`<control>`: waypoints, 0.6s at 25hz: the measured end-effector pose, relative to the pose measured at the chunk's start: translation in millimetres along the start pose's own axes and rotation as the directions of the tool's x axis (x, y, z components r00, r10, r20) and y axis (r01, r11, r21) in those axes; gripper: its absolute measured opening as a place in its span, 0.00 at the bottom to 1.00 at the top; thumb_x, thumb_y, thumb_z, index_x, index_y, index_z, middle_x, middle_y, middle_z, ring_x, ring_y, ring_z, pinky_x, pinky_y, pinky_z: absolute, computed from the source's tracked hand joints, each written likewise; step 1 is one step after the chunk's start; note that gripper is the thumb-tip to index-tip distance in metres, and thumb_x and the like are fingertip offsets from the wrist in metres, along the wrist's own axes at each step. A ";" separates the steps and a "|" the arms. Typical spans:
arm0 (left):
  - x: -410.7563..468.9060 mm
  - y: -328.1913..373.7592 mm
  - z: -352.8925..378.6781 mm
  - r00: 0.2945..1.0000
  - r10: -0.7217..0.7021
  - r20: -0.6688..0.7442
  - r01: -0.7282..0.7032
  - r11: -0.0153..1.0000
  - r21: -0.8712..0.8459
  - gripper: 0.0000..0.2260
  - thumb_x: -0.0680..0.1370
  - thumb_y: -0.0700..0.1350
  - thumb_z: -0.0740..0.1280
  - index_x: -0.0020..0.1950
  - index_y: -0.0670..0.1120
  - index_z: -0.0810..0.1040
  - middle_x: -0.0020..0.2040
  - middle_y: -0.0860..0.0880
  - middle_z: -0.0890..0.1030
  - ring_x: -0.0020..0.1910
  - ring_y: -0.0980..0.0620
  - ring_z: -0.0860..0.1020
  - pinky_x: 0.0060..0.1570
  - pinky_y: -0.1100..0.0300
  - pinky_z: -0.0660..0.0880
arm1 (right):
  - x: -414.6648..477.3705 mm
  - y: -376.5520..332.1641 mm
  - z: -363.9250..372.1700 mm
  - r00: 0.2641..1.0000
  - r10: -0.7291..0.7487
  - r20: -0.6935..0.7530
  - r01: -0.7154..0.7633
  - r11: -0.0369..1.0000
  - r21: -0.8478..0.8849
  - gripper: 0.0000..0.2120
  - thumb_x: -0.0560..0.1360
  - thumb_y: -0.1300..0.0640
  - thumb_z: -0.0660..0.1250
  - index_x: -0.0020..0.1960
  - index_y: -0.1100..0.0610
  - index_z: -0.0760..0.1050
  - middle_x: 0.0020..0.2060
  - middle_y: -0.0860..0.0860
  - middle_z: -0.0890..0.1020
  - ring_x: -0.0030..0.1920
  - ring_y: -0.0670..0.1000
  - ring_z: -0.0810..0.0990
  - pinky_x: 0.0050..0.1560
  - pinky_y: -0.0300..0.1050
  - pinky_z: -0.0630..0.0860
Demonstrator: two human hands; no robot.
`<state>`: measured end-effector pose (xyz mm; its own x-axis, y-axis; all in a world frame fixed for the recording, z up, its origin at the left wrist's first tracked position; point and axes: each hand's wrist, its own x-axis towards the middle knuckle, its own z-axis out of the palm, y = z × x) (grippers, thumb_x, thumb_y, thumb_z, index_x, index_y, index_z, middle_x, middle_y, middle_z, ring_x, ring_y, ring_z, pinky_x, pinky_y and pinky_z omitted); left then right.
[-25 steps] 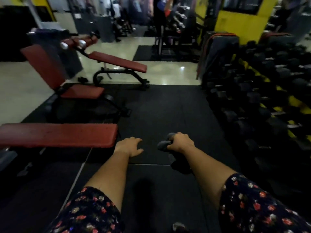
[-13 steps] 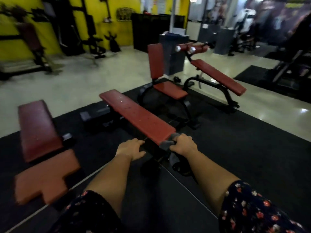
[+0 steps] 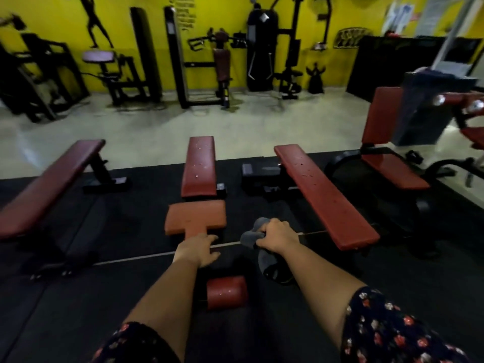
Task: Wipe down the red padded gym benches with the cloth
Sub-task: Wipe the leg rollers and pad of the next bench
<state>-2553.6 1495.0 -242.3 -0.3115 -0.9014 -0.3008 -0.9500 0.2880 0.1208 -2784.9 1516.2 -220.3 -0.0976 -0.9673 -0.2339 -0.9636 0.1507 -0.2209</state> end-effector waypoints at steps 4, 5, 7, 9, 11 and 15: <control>-50.1 -56.4 17.7 0.997 -0.071 0.029 0.072 0.997 -0.018 0.27 0.79 0.58 0.63 0.76 0.54 0.64 0.70 0.48 0.70 0.67 0.45 0.72 0.61 0.47 0.73 | -20.0 -69.8 24.7 0.995 -0.093 0.045 0.094 0.996 -0.012 0.16 0.76 0.46 0.64 0.64 0.45 0.77 0.63 0.53 0.71 0.62 0.59 0.69 0.55 0.50 0.75; -63.5 -70.7 25.2 0.995 -0.092 0.046 0.093 0.995 -0.027 0.27 0.78 0.58 0.63 0.77 0.55 0.63 0.71 0.49 0.70 0.67 0.45 0.72 0.61 0.47 0.73 | -27.7 -85.9 32.9 0.992 -0.114 0.059 0.115 0.993 -0.018 0.16 0.77 0.47 0.64 0.64 0.45 0.77 0.63 0.53 0.71 0.62 0.58 0.69 0.54 0.50 0.74; -87.6 -93.0 40.6 0.990 -0.126 0.065 0.129 0.991 -0.038 0.27 0.78 0.58 0.63 0.77 0.55 0.63 0.71 0.49 0.69 0.68 0.45 0.71 0.61 0.47 0.72 | -42.7 -109.6 50.0 0.988 -0.132 0.083 0.135 0.990 -0.029 0.16 0.77 0.46 0.65 0.64 0.44 0.77 0.63 0.53 0.71 0.63 0.58 0.69 0.55 0.51 0.74; -107.5 -108.5 52.7 0.985 -0.149 0.087 0.153 0.987 -0.045 0.26 0.78 0.57 0.62 0.77 0.56 0.63 0.70 0.49 0.70 0.68 0.45 0.71 0.61 0.47 0.72 | -55.7 -125.2 66.3 0.985 -0.136 0.106 0.140 0.990 -0.025 0.16 0.76 0.45 0.65 0.63 0.43 0.78 0.62 0.53 0.71 0.63 0.58 0.69 0.56 0.51 0.75; -121.4 -118.2 62.8 0.981 -0.160 0.107 0.167 0.984 -0.061 0.25 0.79 0.56 0.61 0.76 0.56 0.64 0.70 0.49 0.70 0.67 0.45 0.72 0.61 0.47 0.72 | -67.5 -134.5 79.0 0.985 -0.117 0.128 0.122 0.992 -0.031 0.16 0.75 0.45 0.65 0.62 0.43 0.78 0.64 0.52 0.71 0.64 0.58 0.69 0.55 0.50 0.76; -128.5 -120.7 72.1 0.977 -0.193 0.095 0.198 0.979 -0.045 0.25 0.79 0.53 0.60 0.76 0.55 0.64 0.70 0.48 0.71 0.66 0.44 0.72 0.60 0.46 0.72 | -75.5 -135.3 89.0 0.990 -0.063 0.127 0.071 0.995 -0.064 0.16 0.77 0.45 0.65 0.64 0.43 0.77 0.66 0.51 0.68 0.65 0.59 0.67 0.57 0.52 0.74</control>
<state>-2400.5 1599.4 -286.4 -0.1231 -0.9052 -0.4069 -0.9908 0.0891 0.1015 -2625.0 1587.0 -257.0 -0.0044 -0.9412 -0.3378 -0.9820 0.0679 -0.1763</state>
